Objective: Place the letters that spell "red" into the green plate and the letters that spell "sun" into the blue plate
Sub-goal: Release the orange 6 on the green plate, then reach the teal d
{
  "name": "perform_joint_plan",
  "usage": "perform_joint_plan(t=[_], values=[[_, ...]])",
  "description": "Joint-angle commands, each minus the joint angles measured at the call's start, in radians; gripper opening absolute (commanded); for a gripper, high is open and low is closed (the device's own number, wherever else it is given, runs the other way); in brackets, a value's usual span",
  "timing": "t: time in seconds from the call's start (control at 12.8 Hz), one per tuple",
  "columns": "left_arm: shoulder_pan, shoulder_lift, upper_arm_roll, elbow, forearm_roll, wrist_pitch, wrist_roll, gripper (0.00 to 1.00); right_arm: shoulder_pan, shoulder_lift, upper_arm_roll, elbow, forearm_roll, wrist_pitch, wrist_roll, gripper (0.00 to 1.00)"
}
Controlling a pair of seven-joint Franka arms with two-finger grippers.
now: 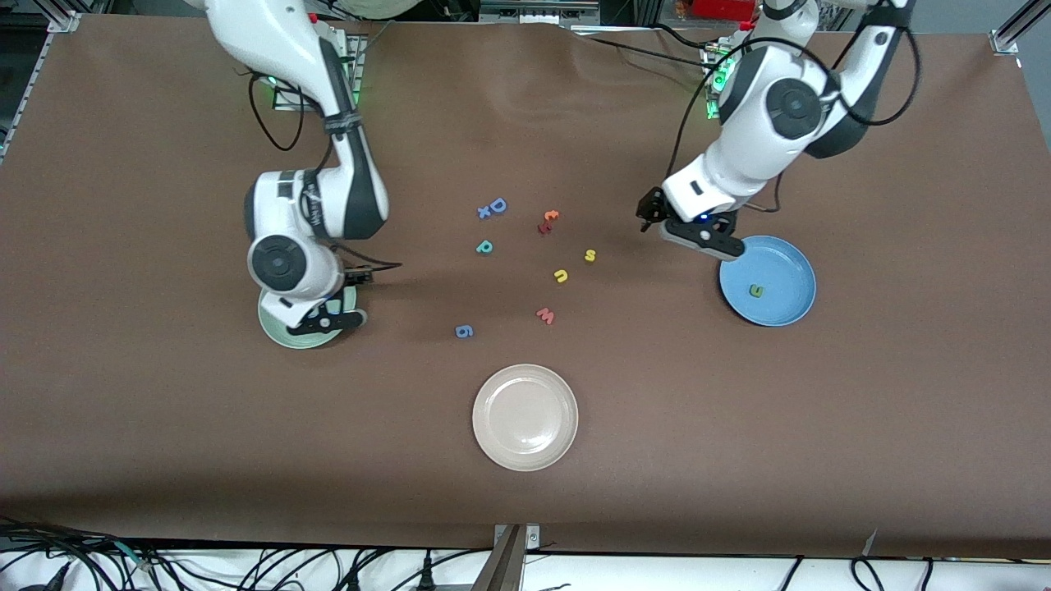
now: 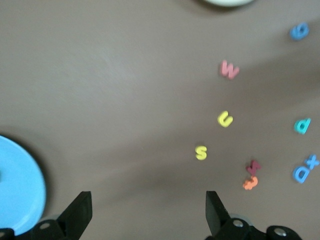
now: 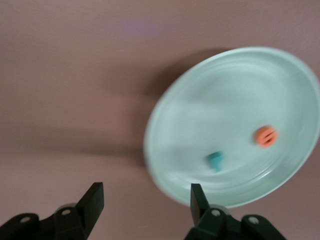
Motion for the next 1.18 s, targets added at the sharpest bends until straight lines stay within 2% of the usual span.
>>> perform_joint_plan(t=[0.0,0.24,0.47,0.71,0.86,1.02,1.1], values=[[-0.006,0.070,-0.017,0.013,0.027,0.050,-0.007,1.00,0.120,-0.017,-0.007,-0.003,0.098,-0.009,0.250,0.72],[-0.054,0.171,-0.017,0.019,0.025,0.148,-0.008,0.99,0.193,-0.010,-0.005,-0.012,0.128,0.043,0.488,0.65],[-0.083,0.242,-0.017,0.027,0.018,0.231,-0.060,0.99,0.283,0.022,0.003,-0.025,0.130,0.127,0.739,0.65],[-0.114,0.293,-0.017,0.056,0.021,0.257,-0.148,0.99,0.297,0.045,0.062,-0.043,0.131,0.225,0.939,0.61],[-0.140,0.326,-0.016,0.062,0.024,0.288,-0.182,0.96,0.297,0.063,0.090,-0.048,0.134,0.263,0.982,0.61],[-0.157,0.357,-0.016,0.062,0.024,0.309,-0.182,0.94,0.294,0.066,0.092,-0.049,0.235,0.293,0.992,0.61],[-0.163,0.369,-0.016,0.062,0.024,0.317,-0.183,0.93,0.297,0.077,0.093,-0.049,0.255,0.295,0.989,0.61]])
